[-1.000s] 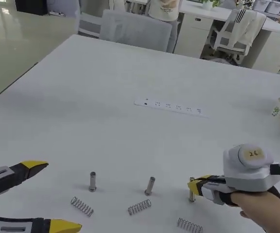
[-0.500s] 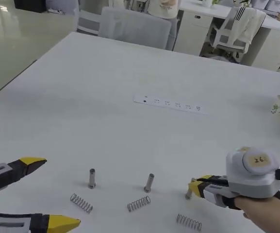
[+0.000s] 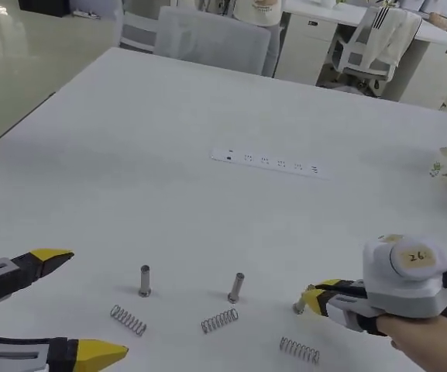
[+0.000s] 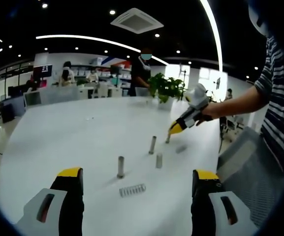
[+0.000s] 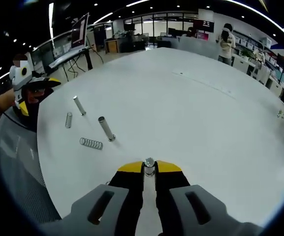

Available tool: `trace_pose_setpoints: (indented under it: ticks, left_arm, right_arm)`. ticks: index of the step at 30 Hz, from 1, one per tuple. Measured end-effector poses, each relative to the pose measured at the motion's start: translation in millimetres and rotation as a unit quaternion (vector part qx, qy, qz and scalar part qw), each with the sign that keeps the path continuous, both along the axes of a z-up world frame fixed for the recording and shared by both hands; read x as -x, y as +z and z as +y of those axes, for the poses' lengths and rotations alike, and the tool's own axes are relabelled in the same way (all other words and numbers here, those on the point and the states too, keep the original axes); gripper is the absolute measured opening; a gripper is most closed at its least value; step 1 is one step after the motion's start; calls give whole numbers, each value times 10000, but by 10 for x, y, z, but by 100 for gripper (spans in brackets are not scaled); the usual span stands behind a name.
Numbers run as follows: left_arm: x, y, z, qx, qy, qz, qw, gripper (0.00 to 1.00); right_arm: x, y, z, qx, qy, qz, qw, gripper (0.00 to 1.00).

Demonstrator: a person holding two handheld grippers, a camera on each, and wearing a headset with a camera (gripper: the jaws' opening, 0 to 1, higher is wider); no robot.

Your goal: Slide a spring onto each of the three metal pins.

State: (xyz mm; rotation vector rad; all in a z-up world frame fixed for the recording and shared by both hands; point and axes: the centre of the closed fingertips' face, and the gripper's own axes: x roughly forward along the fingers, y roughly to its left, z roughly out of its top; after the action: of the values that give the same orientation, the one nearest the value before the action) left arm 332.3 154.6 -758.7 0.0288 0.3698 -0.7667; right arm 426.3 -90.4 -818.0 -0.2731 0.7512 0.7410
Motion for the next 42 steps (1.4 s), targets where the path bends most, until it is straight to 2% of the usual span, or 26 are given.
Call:
trace_pose_setpoints:
  ticks: [28,42]
  left_arm:
    - [30,-5,24,-22,10,40,10000,88]
    - [39,0,24,-6,0,29,10000,88]
  right_arm:
    - [14,0,22,130,106,-28,9999,6]
    - [22,54,22,46,110,-80,9999,8]
